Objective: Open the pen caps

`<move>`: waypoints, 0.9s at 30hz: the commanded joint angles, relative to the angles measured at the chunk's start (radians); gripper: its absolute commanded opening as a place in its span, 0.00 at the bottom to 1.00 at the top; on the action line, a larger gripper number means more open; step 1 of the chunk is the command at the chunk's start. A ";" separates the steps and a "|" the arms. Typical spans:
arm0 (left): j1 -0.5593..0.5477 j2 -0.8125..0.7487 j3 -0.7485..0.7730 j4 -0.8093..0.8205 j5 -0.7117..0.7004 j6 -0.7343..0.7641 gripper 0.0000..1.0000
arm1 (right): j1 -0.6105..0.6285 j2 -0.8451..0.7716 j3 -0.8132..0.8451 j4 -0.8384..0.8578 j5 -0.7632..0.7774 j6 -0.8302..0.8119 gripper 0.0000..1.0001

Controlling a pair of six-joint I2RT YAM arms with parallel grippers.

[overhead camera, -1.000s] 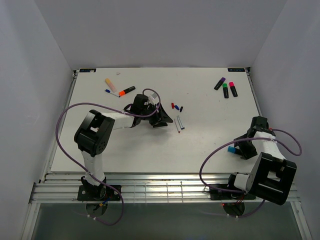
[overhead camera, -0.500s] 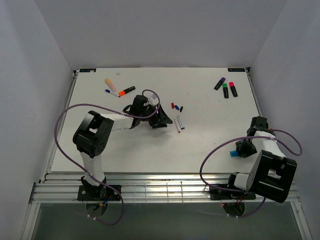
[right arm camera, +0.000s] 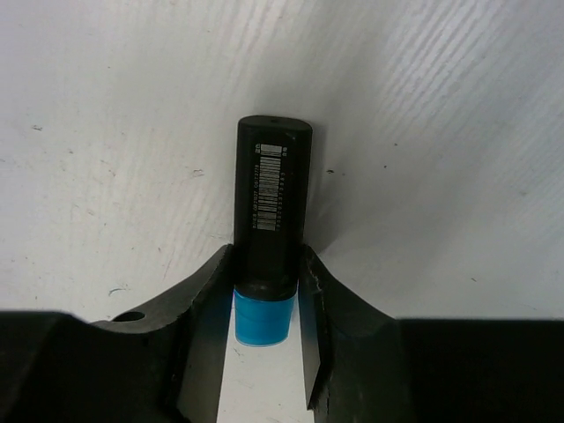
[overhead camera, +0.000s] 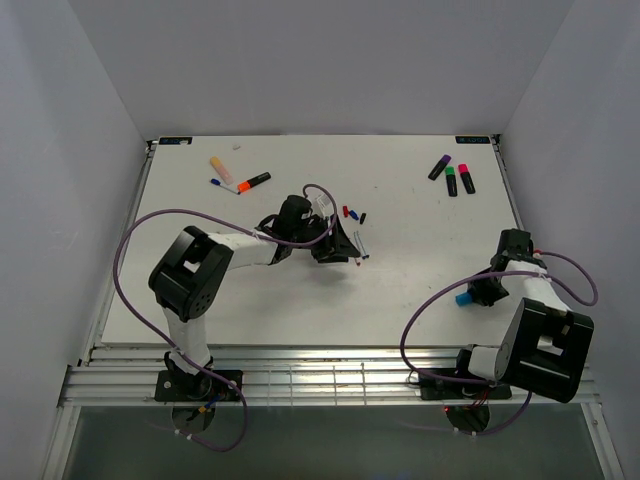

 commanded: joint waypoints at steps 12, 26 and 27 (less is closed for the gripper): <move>-0.006 0.006 0.013 0.048 0.046 0.084 0.57 | 0.254 0.009 0.105 0.070 -0.092 -0.037 0.08; -0.008 -0.062 -0.055 0.030 -0.008 0.176 0.54 | 0.611 0.126 0.235 0.260 -0.194 -0.163 0.08; -0.006 -0.066 -0.060 0.025 -0.014 0.176 0.54 | 0.625 0.132 0.243 0.283 -0.201 -0.168 0.08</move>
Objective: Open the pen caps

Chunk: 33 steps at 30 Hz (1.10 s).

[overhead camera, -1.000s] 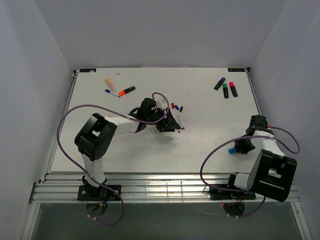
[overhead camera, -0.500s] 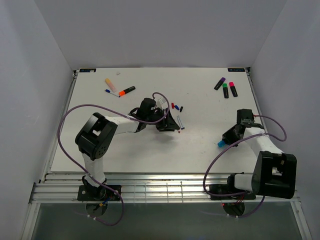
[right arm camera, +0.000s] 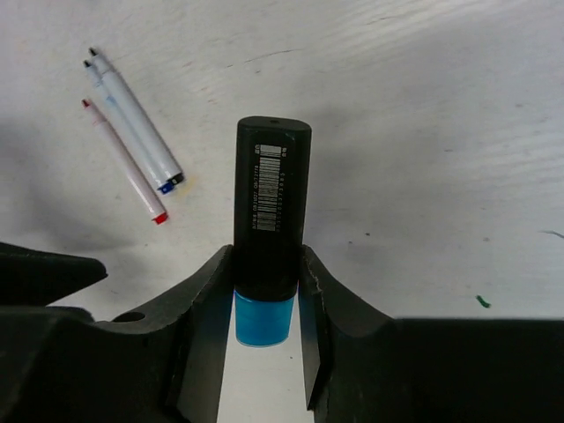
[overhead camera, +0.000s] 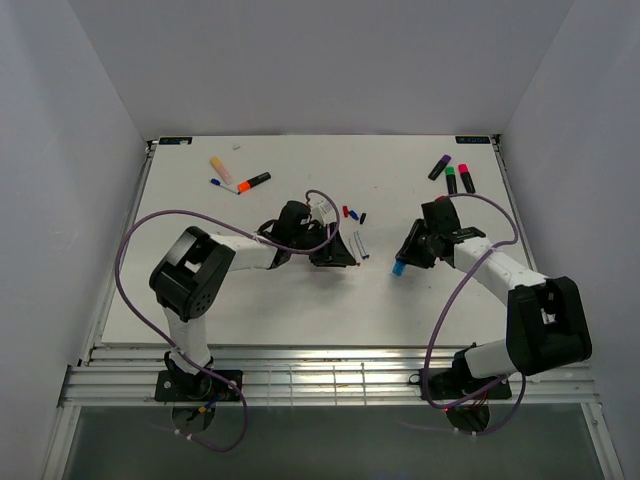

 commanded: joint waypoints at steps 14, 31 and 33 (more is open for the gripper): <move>-0.007 -0.138 -0.051 -0.038 -0.105 0.032 0.57 | 0.233 0.124 0.134 0.170 -0.093 0.039 0.08; -0.071 -0.115 -0.040 -0.038 -0.148 0.026 0.60 | 0.279 0.161 0.145 0.185 -0.055 0.183 0.08; -0.077 -0.108 -0.032 -0.038 -0.152 0.024 0.60 | 0.282 0.161 0.141 0.193 -0.066 0.192 0.08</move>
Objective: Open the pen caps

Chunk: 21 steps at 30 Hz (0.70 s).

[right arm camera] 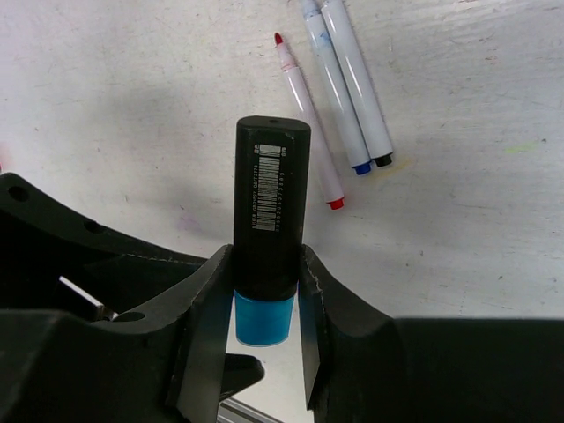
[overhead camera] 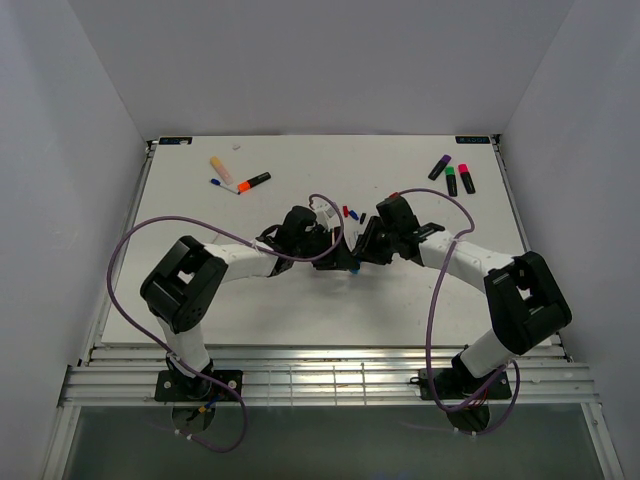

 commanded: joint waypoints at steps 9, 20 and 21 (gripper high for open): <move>-0.015 -0.005 0.006 0.002 -0.027 0.002 0.49 | 0.015 0.008 0.023 0.074 -0.028 0.071 0.08; -0.015 -0.028 -0.026 -0.001 -0.040 -0.001 0.28 | 0.017 0.026 0.045 0.059 0.010 0.061 0.08; -0.015 -0.028 -0.029 -0.006 -0.043 -0.003 0.27 | 0.017 0.029 0.048 0.057 0.013 0.061 0.08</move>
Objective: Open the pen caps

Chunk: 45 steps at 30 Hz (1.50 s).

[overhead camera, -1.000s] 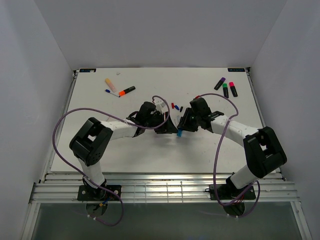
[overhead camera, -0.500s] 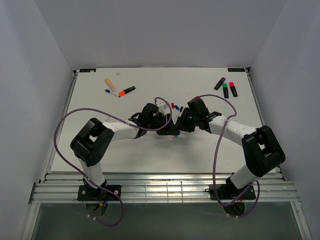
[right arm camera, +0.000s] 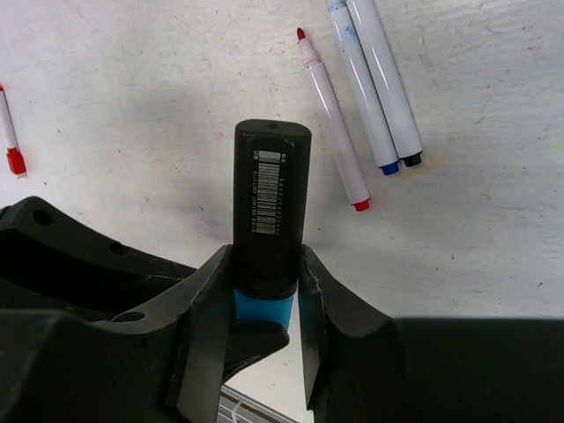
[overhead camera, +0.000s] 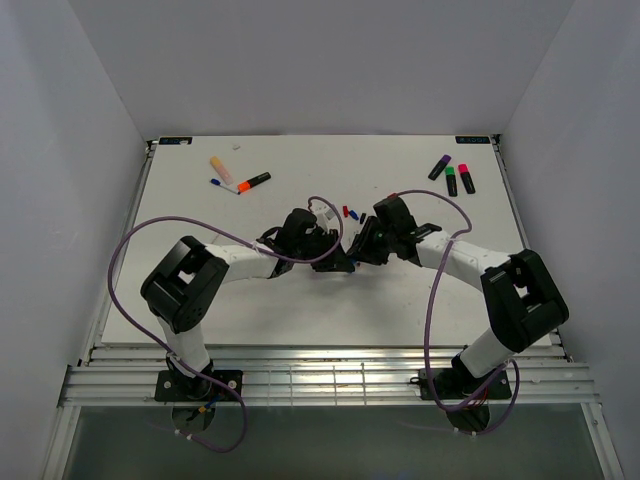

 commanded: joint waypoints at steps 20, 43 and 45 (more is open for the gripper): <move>0.052 -0.165 -0.281 0.230 0.193 -0.128 0.00 | 0.002 0.036 0.056 0.192 -0.078 -0.209 0.08; 0.056 -0.231 -0.183 -0.258 -0.290 -0.028 0.00 | -0.051 -0.013 0.070 0.047 -0.037 -0.418 0.08; 0.056 -0.214 -0.169 -0.245 -0.279 -0.027 0.00 | -0.053 -0.016 0.070 0.024 0.009 -0.439 0.08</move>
